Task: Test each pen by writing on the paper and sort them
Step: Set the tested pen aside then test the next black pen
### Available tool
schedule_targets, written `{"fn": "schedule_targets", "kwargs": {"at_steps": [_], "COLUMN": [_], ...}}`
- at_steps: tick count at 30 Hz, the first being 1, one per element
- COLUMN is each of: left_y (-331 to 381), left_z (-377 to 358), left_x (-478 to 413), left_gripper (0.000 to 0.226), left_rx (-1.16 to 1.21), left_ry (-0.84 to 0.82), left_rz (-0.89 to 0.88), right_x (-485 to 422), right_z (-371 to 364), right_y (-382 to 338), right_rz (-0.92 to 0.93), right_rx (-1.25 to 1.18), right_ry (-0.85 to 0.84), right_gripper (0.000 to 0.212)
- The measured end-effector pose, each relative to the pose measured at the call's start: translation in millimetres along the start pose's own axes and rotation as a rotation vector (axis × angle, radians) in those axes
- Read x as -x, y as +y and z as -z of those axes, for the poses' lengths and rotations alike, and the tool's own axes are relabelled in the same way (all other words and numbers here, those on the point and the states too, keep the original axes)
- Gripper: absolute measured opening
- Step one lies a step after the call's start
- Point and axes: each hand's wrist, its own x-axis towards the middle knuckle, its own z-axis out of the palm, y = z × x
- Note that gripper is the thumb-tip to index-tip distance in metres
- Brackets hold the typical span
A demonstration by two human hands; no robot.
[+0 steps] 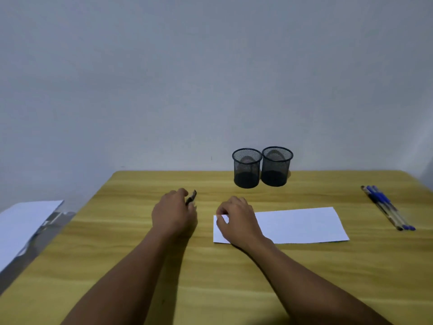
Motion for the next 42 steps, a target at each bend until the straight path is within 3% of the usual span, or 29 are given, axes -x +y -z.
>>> {"fn": "schedule_targets", "kwargs": {"at_steps": [11, 15, 18, 24, 28, 32, 38, 42], "left_y": [20, 18, 23, 34, 33, 26, 27, 40], "left_z": [-11, -14, -9, 6, 8, 14, 13, 12], "left_x": [-12, -17, -19, -18, -19, -19, -13, -8], "left_gripper": [0.023, 0.019, 0.020, 0.019, 0.022, 0.037, 0.027, 0.031], "left_rx": [0.057, 0.524, 0.845, 1.212, 1.283, 1.357, 1.292, 1.283], "left_ry": [-0.062, -0.052, -0.077, -0.155, -0.174, -0.158, -0.269, -0.326], "left_rz": [0.067, 0.109, 0.175, 0.259, 0.286, 0.306, 0.235, 0.184], "right_x": [-1, -1, 1, 9, 3, -13, -31, -30], "right_z": [-2, 1, 4, 11, 16, 40, 72, 73], "right_y": [6, 4, -1, -12, -20, -28, -15, -17], "right_rz": [-0.042, -0.073, -0.111, 0.026, -0.011, -0.197, -0.452, -0.503], "right_rx": [-0.075, -0.202, -0.328, -0.348, -0.450, -0.790, -1.163, -1.301], "right_ry": [0.021, 0.061, 0.108, 0.184, 0.163, 0.189, 0.184, 0.098], "right_gripper": [0.006, 0.005, 0.027, 0.029, 0.009, 0.012, 0.005, 0.007]}}
